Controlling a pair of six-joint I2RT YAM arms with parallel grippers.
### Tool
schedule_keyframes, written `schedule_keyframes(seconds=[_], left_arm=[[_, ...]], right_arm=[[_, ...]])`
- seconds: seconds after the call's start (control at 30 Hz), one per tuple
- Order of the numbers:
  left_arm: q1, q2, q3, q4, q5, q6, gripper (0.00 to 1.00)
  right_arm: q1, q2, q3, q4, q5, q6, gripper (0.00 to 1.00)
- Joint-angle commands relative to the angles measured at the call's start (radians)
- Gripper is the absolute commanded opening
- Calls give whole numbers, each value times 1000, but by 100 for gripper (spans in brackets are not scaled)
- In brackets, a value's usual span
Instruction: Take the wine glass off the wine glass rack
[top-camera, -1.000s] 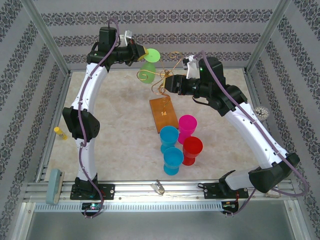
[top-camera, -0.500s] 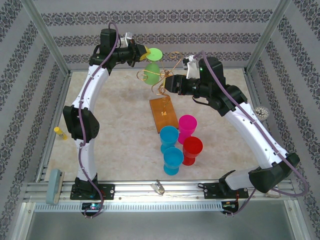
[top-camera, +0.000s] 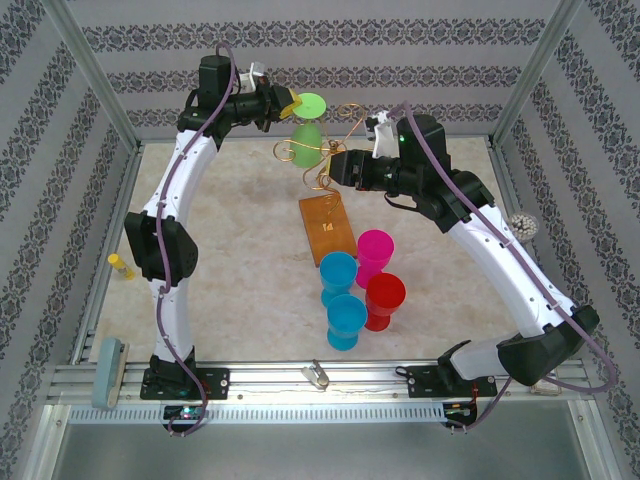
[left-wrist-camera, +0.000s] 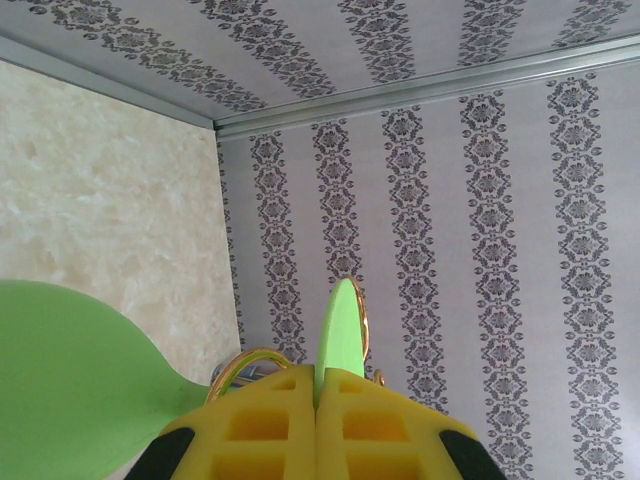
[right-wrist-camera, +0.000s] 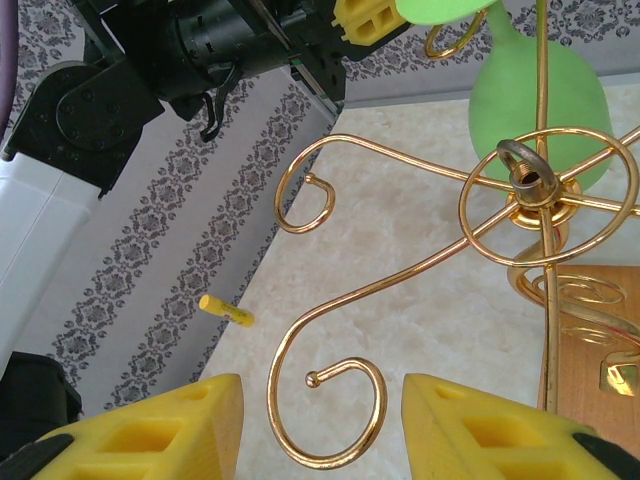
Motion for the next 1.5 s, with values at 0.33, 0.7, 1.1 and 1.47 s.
schedule_keyframes(seconds=[0.33,0.7,1.1,1.47], left_arm=[[-25,-48,-11,86,65,-13,0],[-28,-94,-54,58,65,17,0],[-27,-160,-106,-6,33,86,0],[-19,-257,-241,30,28,93,0]], right_arm=[[-14,-35,-36,16,11,17,46],[-14,-30,-34,16,12,23,46],[-14,-30,-28,16,9,30,46],[-14,-47,-45,17,6,47,46]])
